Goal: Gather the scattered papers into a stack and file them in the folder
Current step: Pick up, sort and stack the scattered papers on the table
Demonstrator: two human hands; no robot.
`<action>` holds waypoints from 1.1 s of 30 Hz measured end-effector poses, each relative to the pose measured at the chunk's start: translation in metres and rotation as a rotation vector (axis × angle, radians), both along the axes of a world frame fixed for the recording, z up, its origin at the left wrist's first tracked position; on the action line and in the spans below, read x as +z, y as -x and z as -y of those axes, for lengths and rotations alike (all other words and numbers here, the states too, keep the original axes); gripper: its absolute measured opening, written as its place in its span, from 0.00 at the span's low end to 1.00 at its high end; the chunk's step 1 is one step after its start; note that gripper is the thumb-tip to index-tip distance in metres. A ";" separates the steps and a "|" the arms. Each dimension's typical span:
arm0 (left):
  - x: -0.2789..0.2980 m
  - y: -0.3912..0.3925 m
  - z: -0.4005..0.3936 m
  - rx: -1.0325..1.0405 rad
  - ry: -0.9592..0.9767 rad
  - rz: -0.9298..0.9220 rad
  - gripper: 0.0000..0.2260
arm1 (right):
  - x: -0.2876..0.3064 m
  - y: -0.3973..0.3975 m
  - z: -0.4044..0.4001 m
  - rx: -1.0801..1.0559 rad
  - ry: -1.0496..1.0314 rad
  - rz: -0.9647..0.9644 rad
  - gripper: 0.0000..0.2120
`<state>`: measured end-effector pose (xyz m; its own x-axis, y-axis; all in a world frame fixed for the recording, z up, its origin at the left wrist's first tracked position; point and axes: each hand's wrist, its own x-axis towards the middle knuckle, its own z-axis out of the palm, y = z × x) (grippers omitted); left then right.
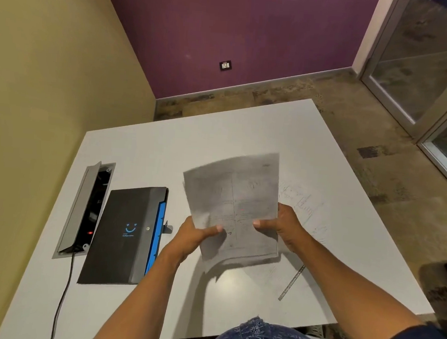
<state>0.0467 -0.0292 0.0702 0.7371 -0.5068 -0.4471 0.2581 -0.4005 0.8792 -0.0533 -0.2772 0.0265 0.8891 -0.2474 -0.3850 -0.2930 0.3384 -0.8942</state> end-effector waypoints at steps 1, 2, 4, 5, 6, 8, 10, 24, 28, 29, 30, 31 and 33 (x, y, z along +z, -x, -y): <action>-0.001 0.001 -0.001 -0.006 -0.024 0.001 0.20 | -0.002 0.001 0.000 -0.005 0.040 -0.003 0.19; -0.001 0.002 -0.003 -0.012 -0.032 0.001 0.20 | -0.005 0.003 0.000 -0.014 0.068 -0.012 0.18; -0.004 0.004 -0.004 -0.030 -0.031 0.009 0.21 | -0.010 0.005 0.000 -0.028 0.088 -0.026 0.18; -0.006 0.003 -0.004 -0.035 -0.029 0.018 0.22 | -0.014 0.006 0.000 -0.036 0.102 -0.039 0.20; -0.008 0.002 -0.005 -0.038 -0.021 0.021 0.22 | -0.018 0.007 0.000 -0.050 0.122 -0.058 0.25; -0.010 0.004 -0.007 -0.038 -0.010 0.017 0.22 | -0.023 0.009 0.000 -0.067 0.130 -0.104 0.37; -0.017 0.005 -0.010 -0.028 -0.025 0.001 0.22 | -0.027 0.013 -0.001 -0.047 0.123 -0.142 0.38; -0.036 0.002 -0.002 0.112 -0.007 -0.074 0.17 | -0.024 0.007 0.000 -0.015 0.071 -0.059 0.25; -0.036 -0.004 0.002 0.142 0.107 -0.254 0.17 | -0.029 -0.006 0.005 0.000 -0.002 -0.090 0.24; -0.037 -0.005 0.004 0.149 0.114 -0.269 0.16 | -0.030 -0.007 0.006 0.021 -0.006 -0.096 0.24; -0.039 -0.006 0.006 0.154 0.111 -0.270 0.16 | -0.030 -0.007 0.007 0.039 -0.013 -0.094 0.25; -0.041 -0.007 0.007 0.164 0.100 -0.270 0.16 | -0.032 -0.007 0.008 0.057 0.001 -0.090 0.25; -0.046 -0.008 0.007 0.209 0.062 -0.288 0.16 | -0.038 -0.005 0.010 0.063 0.060 -0.102 0.23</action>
